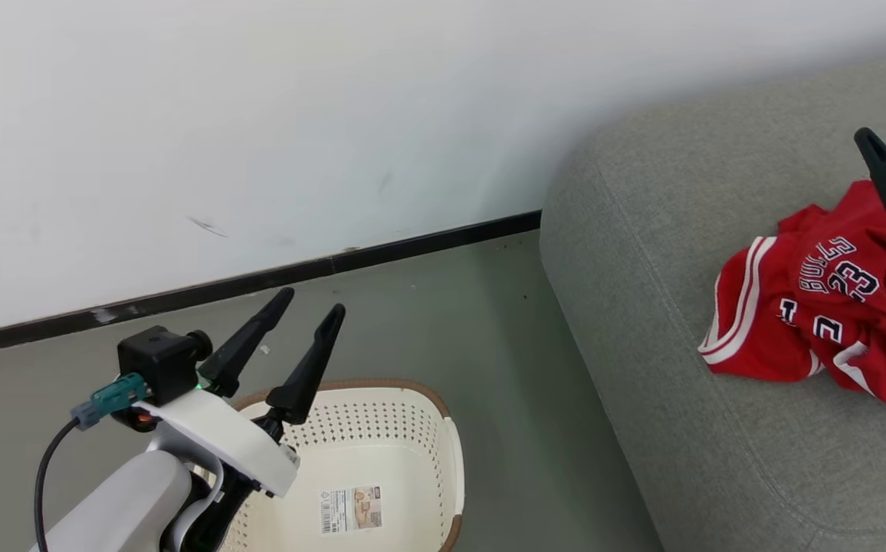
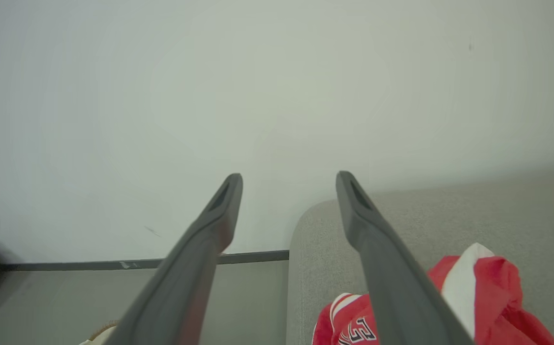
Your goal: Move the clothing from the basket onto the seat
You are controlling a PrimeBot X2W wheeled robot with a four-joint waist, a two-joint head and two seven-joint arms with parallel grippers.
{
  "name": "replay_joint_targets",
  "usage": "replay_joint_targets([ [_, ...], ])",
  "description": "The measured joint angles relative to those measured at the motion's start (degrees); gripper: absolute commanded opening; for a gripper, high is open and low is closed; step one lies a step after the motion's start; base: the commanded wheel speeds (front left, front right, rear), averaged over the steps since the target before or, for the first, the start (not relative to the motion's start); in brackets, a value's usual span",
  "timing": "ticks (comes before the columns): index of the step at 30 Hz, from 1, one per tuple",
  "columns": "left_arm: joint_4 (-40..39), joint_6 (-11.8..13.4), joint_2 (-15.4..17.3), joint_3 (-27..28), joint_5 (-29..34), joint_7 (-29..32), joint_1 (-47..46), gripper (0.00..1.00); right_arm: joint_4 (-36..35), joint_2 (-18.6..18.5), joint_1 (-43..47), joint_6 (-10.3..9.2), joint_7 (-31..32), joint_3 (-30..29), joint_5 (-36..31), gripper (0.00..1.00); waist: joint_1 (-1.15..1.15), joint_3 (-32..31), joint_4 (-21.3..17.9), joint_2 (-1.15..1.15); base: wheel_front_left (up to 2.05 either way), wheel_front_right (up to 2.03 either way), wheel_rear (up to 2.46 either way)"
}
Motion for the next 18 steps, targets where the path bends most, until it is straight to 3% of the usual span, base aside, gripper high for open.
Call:
replay_joint_targets([
  [18,1.37,4.15,0.05,9.03,-1.62,-1.05,8.15,1.00,0.15,3.35,6.99,0.00,-6.64,0.57,-6.27,1.00,0.00,-3.91,8.13,0.00,0.00,0.00,0.00],
])
